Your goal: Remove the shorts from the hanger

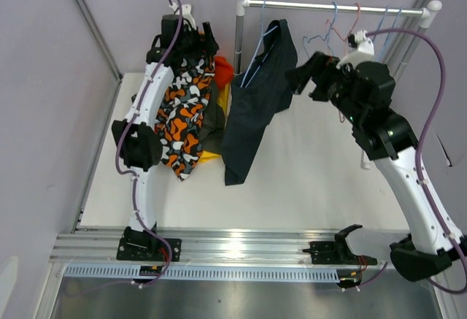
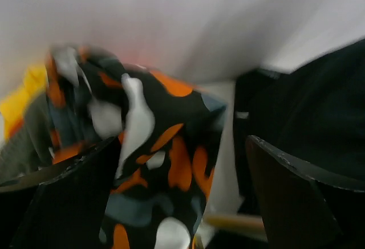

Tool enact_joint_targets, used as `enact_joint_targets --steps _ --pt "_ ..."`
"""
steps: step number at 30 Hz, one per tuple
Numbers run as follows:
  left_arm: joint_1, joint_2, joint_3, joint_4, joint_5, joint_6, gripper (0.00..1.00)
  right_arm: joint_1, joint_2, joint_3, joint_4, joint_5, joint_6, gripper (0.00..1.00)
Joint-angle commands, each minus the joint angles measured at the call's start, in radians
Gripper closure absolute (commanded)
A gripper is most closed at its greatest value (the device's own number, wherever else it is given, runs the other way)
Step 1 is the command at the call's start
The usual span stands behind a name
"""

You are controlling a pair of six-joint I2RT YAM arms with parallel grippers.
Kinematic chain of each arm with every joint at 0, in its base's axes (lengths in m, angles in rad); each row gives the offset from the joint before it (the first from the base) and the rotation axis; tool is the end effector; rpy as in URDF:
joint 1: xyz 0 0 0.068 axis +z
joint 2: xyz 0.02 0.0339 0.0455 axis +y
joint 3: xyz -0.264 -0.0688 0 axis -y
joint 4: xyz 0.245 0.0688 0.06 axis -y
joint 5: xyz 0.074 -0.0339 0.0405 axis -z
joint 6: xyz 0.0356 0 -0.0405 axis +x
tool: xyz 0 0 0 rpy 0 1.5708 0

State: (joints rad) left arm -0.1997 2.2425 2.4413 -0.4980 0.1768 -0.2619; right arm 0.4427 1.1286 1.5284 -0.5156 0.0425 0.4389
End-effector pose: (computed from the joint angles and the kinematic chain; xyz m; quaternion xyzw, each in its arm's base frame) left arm 0.5053 -0.1087 0.3952 0.0275 0.8027 -0.2045 0.5596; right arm 0.1978 0.0921 0.4901 0.0127 0.7467 0.2693 0.6081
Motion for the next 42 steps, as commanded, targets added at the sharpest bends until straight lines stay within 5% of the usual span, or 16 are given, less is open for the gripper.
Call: enact_joint_targets --steps 1,8,20,28,36,42 --pt "-0.004 -0.102 -0.066 -0.046 -0.032 -0.04 0.01 0.047 0.115 0.179 0.066 -0.027 -0.048 0.01" --pt "-0.02 -0.642 -0.739 0.121 -0.122 -0.046 0.01 0.08 0.361 0.375 0.081 -0.007 -0.037 0.01" --pt "-0.032 -1.375 -1.365 0.194 0.073 -0.063 0.01 0.096 0.574 0.464 0.126 0.071 -0.012 0.06" --pt "-0.035 -1.509 -1.521 0.164 0.121 -0.063 0.01 0.126 0.674 0.522 0.135 0.085 0.0 0.36" --pt "-0.046 -1.517 -1.542 0.168 0.144 -0.069 0.01 0.16 0.708 0.587 0.094 0.128 -0.002 1.0" --pt "-0.179 -1.471 -1.483 0.177 0.086 -0.016 0.01 0.174 0.636 0.595 0.074 0.163 -0.017 1.0"
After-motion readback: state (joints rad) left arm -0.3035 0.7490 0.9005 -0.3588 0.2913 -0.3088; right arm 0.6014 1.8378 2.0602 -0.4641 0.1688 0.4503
